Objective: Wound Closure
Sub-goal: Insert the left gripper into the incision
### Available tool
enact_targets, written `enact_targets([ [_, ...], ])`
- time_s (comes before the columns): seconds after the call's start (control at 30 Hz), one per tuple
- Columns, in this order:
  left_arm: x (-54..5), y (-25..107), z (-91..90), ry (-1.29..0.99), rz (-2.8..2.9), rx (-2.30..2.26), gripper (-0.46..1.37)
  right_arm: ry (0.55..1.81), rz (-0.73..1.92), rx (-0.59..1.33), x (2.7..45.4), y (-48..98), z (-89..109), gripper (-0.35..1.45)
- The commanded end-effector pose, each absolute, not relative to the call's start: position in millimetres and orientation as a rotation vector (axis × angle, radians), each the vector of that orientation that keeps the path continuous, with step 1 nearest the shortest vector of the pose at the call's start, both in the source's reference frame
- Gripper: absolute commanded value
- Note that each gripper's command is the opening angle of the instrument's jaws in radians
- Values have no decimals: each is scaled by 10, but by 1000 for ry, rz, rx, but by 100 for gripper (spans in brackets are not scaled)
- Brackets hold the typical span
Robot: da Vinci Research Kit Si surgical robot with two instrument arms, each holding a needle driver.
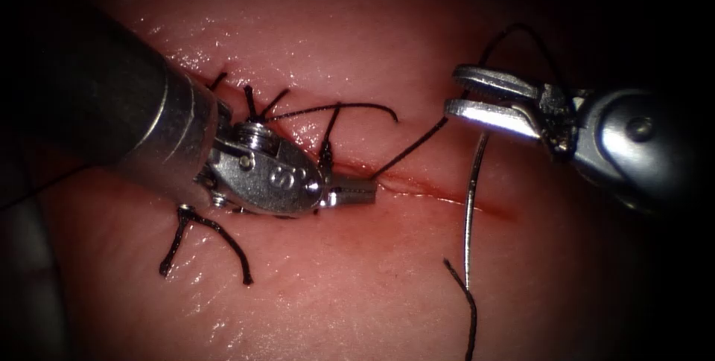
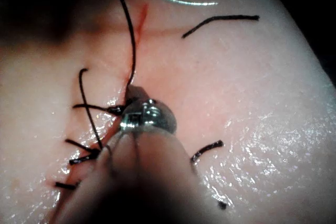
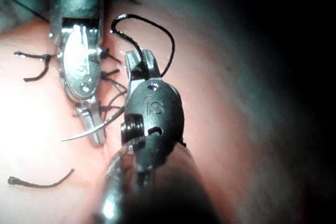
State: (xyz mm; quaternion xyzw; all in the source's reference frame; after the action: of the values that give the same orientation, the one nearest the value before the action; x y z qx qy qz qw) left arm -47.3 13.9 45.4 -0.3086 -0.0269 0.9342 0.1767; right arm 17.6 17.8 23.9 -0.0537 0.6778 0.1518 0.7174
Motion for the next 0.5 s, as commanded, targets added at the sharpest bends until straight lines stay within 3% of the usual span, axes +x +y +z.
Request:
enact_targets([
  [0.03, -473, 140, 456, -83, 2651, -861, -35, 1499, 340, -122, 176, 178, 239, -35],
  [0.5, -482, 148, 467, -62, 2695, -725, -35, 1502, 334, -126, 182, 168, 240, -35],
])
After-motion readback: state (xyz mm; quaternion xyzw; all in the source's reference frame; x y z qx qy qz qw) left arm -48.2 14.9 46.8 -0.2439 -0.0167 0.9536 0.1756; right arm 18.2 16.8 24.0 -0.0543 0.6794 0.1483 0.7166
